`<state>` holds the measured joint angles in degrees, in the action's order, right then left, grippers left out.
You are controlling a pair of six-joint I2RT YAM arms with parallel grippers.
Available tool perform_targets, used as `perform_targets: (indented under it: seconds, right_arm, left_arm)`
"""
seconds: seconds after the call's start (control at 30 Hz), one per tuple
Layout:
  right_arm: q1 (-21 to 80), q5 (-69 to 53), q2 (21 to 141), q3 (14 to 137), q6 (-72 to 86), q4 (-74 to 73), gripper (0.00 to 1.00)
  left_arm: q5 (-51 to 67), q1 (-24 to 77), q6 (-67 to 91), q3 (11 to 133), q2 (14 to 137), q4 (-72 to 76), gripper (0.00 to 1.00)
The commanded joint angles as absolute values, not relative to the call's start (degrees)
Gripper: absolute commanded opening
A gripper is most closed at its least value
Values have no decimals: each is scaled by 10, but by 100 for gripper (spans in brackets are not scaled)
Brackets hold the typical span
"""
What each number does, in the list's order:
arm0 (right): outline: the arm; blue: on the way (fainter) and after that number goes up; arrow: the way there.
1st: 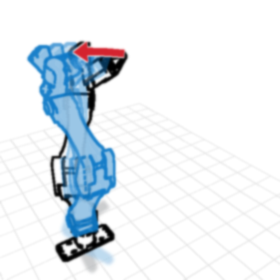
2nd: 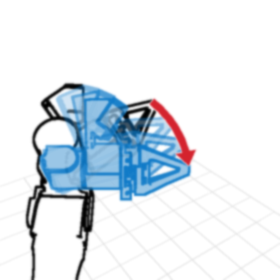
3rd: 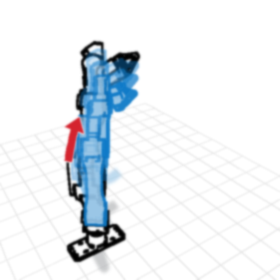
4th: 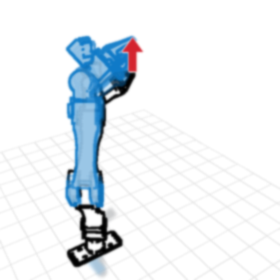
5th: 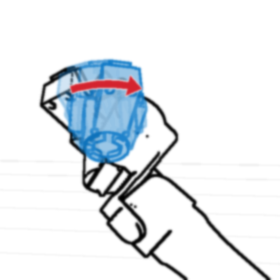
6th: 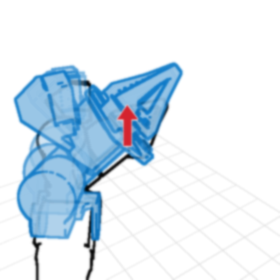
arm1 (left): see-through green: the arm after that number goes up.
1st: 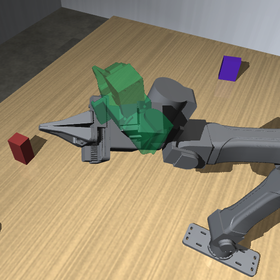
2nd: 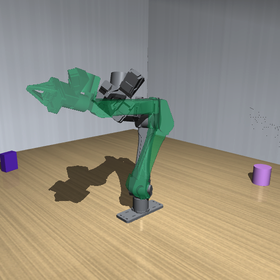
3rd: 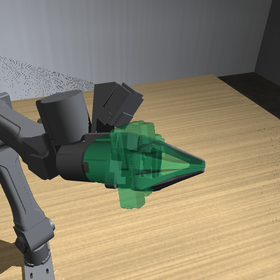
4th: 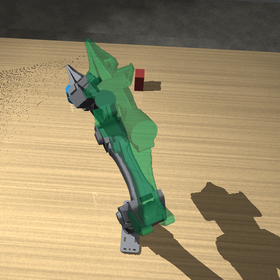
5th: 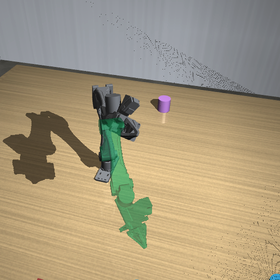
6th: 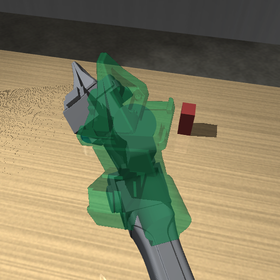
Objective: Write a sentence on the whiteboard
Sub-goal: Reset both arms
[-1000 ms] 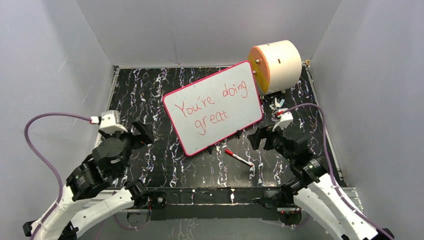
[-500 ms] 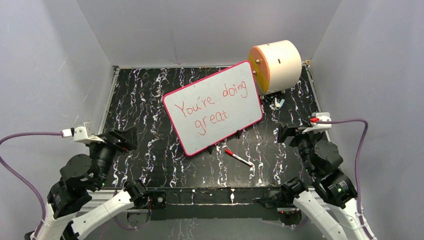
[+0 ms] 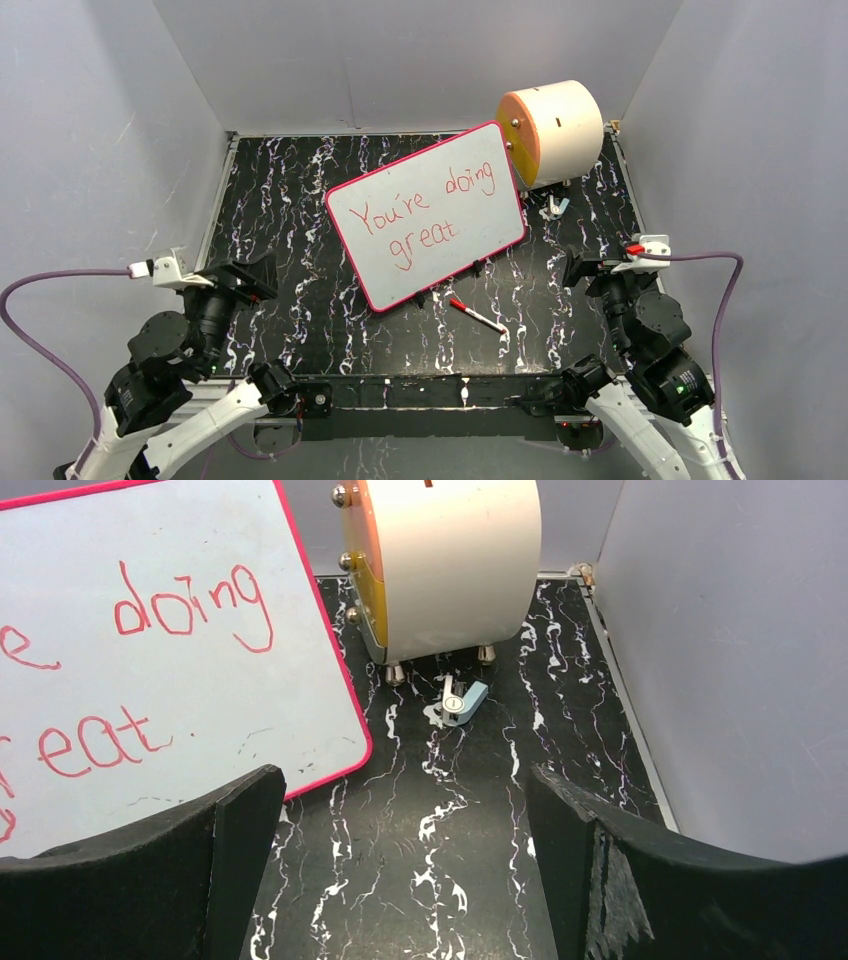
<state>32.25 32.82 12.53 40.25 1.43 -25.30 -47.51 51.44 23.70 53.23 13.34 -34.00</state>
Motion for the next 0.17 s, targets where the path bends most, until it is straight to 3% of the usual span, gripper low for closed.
perform_targets:
  seconds: [0.0, 0.13]
  right_arm:
    - [321, 339, 124, 397, 5, -214, 99]
    - [321, 340, 127, 396, 1, -211, 99]
  left_arm:
    - [-492, 512, 231, 526, 140, -315, 89]
    - [-503, 512, 230, 518, 137, -306, 90]
